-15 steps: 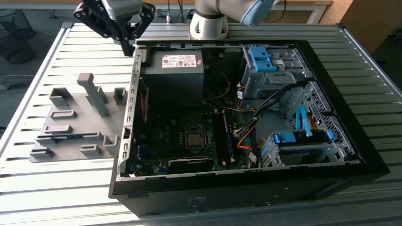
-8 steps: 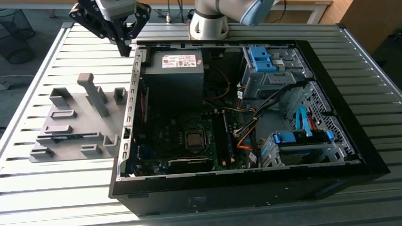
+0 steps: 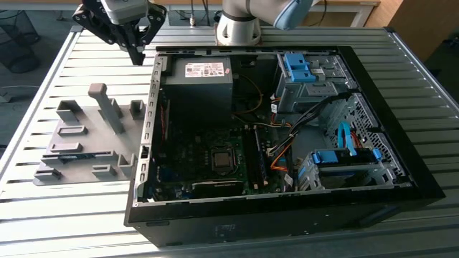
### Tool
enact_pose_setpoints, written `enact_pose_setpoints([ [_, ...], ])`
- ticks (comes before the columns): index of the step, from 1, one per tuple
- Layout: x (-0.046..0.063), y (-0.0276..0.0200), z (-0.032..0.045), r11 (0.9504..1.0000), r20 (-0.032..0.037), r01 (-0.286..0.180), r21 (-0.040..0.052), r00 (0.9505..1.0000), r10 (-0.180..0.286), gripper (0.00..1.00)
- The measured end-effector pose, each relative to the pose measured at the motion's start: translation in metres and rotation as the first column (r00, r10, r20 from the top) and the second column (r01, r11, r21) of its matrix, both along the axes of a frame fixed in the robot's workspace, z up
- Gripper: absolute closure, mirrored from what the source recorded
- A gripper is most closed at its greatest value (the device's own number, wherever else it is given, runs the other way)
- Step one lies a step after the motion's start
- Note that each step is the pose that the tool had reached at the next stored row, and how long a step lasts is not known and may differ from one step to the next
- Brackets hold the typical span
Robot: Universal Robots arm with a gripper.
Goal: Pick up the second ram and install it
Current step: 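Reach for the second ram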
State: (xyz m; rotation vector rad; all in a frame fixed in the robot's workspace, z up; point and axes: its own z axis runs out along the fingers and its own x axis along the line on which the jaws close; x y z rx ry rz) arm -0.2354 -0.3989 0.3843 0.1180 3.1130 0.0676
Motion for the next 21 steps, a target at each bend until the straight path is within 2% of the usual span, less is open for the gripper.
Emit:
enact_pose_setpoints([
  [21, -0.024, 0.0, -0.0016, 1.0, -0.0001, 0.0, 0.0, 1.0, 0.0, 0.89],
])
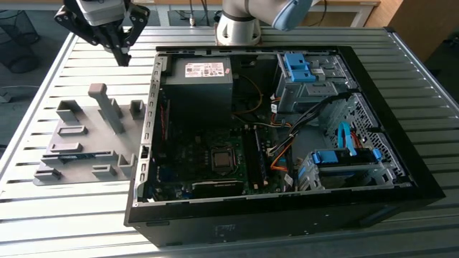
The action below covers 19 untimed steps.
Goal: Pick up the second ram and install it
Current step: 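Reach for the second ram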
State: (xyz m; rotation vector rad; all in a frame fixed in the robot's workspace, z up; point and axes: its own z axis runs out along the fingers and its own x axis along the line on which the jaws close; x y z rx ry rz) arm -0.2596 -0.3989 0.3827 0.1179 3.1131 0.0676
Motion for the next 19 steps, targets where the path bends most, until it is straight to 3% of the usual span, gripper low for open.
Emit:
enact_pose_setpoints([
  [9, -0.017, -0.0003, -0.0008, 1.0, -0.0002, 0.0, 0.0, 1.0, 0.0, 0.89],
  [17, -0.032, -0.0089, -0.0027, 1.0, -0.0012, 0.0, 0.0, 1.0, 0.0, 0.89],
  [19, -0.033, -0.0117, -0.0033, 1.0, -0.0049, 0.0, 0.0001, 1.0, 0.0, 0.89],
])
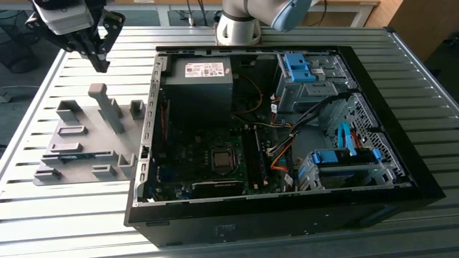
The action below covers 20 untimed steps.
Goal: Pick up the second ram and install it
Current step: 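Reach for the second ram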
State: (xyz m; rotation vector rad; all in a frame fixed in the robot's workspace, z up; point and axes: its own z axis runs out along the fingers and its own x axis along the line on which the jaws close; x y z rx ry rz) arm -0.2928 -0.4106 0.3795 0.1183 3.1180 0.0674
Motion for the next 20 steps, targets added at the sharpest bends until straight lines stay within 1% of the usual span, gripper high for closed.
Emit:
enact_pose_setpoints([
  [1, 0.0, -0.0015, -0.0004, 1.0, -0.0049, 0.0, 0.0, 1.0, 0.0, 0.89],
  [2, 0.0, -0.0028, -0.001, 1.0, -0.0118, 0.0, 0.0002, 0.9999, 0.0, 0.89],
  [3, 0.0, -0.0038, -0.0015, 1.0, -0.0209, 0.0, 0.0002, 0.9998, 0.0, 0.89],
  [5, 0.0, -0.0049, -0.0025, 1.0, -0.0438, 0.0, -0.0002, 0.999, 0.0, 0.89],
  [6, 0.0, -0.0049, -0.0031, 1.0, -0.0505, 0.0, -0.0001, 0.9987, 0.0, 0.89],
  [9, -0.008, -0.0049, -0.0038, 1.0, -0.0511, -0.004, -0.0001, 0.9987, 0.004, 0.89],
  [18, -0.043, -0.0059, -0.0066, 1.0, -0.0511, -0.01, -0.0001, 0.9986, 0.01, 0.89],
  [20, -0.048, -0.0064, -0.0072, 0.9999, -0.0512, -0.011, -0.0001, 0.9986, 0.011, 0.89],
])
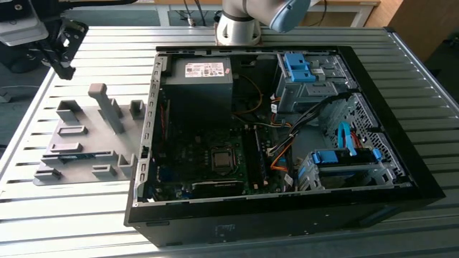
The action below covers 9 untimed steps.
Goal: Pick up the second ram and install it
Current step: 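Reach for the second ram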
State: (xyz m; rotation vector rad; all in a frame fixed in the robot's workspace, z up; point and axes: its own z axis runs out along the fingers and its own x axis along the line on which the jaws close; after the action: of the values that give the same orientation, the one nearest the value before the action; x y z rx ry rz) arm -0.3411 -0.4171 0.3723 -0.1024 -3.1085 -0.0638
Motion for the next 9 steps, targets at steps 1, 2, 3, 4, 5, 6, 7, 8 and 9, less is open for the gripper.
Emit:
enact_pose_setpoints([
  [1, -0.0008, -0.0006, -0.0002, 1.0, 0.0, -0.002, -0.0001, 1.0, 0.002, 0.89],
  [2, -0.0014, -0.0011, -0.0005, 1.0, -0.0001, -0.005, -0.0001, 1.0, 0.005, 0.89],
  [3, -0.0018, -0.0015, -0.0008, 1.0, -0.0001, -0.01, -0.0001, 1.0, 0.01, 0.89],
  [4, -0.0022, -0.0019, -0.0011, 0.9999, -0.0001, -0.016, -0.0001, 0.9999, 0.016, 0.89],
  [5, -0.0026, -0.0023, -0.0013, 0.9998, -0.0002, -0.02, -0.0001, 0.9998, 0.02, 0.89],
  [6, -0.0033, -0.003, -0.0015, 0.9997, -0.0002, -0.023, -0.0001, 0.9997, 0.023, 0.89],
  [7, -0.0044, -0.0038, -0.0017, 0.9997, -0.0002, -0.024, -0.0002, 0.9997, 0.024, 0.89],
  [8, -0.0061, -0.0046, -0.002, 0.9997, -0.0001, -0.025, -0.0002, 0.9997, 0.025, 0.89],
  [9, -0.008, -0.0054, -0.0023, 0.9997, -0.0001, -0.025, -0.0002, 0.9997, 0.025, 0.89],
])
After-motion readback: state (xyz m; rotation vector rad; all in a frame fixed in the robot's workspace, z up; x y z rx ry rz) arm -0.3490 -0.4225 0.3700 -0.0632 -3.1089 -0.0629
